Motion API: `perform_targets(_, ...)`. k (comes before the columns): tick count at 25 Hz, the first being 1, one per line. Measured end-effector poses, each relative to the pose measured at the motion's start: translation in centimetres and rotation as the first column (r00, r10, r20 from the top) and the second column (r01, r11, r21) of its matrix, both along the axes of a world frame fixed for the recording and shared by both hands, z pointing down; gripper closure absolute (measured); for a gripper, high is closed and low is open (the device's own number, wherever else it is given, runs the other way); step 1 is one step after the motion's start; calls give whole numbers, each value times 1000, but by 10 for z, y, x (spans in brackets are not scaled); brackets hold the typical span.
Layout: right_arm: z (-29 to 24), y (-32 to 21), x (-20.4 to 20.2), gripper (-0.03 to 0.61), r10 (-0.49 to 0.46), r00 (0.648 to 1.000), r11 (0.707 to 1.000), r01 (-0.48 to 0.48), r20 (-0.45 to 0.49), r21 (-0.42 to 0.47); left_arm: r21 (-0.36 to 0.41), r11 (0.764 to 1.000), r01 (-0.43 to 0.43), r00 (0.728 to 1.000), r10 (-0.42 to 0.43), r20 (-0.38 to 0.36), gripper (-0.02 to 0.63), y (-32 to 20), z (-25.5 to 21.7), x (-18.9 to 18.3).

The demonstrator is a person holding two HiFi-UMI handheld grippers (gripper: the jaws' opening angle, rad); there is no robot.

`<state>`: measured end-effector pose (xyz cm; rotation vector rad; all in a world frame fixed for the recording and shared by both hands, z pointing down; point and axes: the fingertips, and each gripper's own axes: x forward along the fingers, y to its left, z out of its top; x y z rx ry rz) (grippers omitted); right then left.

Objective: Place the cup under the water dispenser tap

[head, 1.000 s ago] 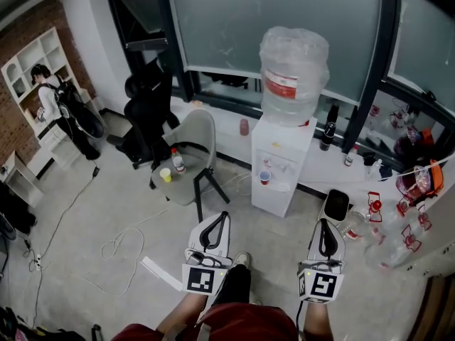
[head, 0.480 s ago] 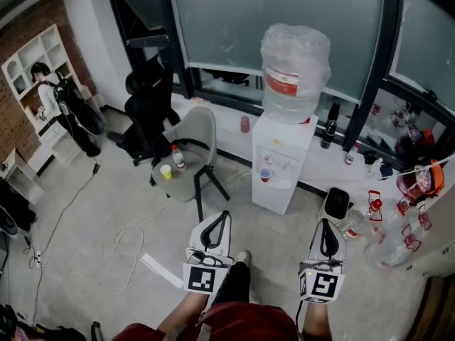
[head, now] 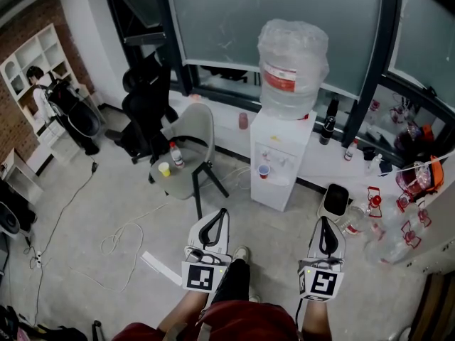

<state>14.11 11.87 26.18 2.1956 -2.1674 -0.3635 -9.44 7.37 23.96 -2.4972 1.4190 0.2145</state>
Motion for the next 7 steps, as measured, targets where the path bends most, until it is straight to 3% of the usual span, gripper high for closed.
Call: perform_targets(7,5,-6,6,578,5,1000,1000,-5,1,-11,-16,1000,5,1000,-5,6,614,-6,6,4)
